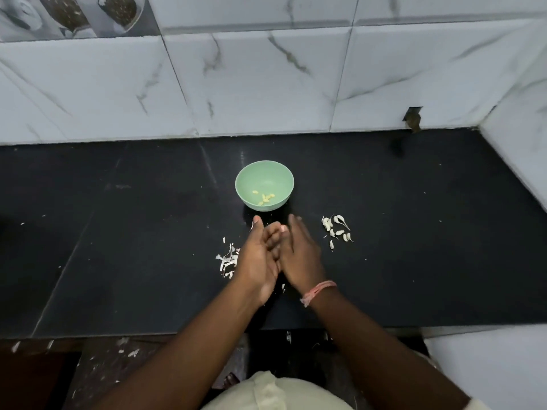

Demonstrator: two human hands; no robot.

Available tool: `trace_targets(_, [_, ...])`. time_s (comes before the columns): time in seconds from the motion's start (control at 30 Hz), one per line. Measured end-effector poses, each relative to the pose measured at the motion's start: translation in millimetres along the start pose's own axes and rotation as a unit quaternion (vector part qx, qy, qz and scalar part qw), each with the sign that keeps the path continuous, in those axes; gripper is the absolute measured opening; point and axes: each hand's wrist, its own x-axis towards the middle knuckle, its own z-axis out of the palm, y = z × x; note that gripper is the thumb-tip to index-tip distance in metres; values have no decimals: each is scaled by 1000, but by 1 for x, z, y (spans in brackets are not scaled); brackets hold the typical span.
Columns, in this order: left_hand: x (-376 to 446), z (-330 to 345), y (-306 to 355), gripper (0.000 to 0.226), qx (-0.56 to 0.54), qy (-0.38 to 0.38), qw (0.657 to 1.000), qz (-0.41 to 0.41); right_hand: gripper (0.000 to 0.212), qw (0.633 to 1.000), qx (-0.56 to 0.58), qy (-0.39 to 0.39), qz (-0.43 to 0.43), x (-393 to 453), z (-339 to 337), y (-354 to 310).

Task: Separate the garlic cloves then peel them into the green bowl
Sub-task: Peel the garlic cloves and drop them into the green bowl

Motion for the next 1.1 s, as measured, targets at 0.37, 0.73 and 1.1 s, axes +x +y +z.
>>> trace_targets(0.37, [16, 12, -21, 31, 45, 68, 993, -84, 25, 941, -333, 54, 31, 59, -57, 55])
trace_targets(0.73, [18, -2, -27, 19, 56, 98, 990, -80, 8, 918, -390, 31, -68, 57, -49, 51])
trace_targets(1.1, [28, -22, -31, 17, 103, 116, 987, -32, 17, 998, -32, 57, -2, 13, 0, 34])
